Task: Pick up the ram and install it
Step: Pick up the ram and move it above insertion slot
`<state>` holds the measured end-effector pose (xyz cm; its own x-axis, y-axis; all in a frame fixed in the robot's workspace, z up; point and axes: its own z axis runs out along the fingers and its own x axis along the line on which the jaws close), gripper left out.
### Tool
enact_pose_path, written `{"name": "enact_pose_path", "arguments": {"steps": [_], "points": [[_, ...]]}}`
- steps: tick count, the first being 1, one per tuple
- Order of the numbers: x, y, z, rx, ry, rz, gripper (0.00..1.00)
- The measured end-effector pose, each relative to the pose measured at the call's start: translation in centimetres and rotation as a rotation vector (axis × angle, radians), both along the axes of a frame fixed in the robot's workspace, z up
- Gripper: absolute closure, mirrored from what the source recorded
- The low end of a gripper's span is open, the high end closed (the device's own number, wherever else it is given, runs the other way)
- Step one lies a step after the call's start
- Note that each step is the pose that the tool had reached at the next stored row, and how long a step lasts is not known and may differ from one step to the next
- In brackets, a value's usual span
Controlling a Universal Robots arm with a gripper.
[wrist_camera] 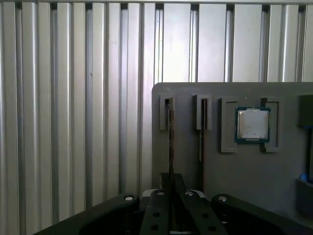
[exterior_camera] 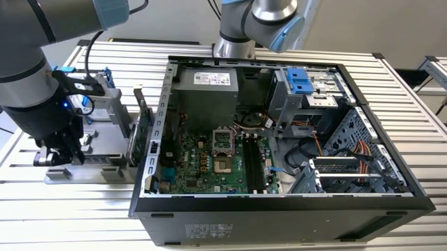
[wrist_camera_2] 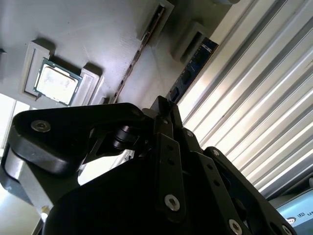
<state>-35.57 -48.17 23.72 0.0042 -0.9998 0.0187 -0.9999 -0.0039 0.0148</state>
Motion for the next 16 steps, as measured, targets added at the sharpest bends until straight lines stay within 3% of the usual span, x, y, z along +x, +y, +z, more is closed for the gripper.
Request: {"name": "enact_pose_path", "arguments": {"steps": [2,16], "points": [[0.0,0.0,0.54,-0.0001,0.0001,0.0,1.0],[0.0,0.0,1.89,0.0,0.0001,0.0,1.0]]}}
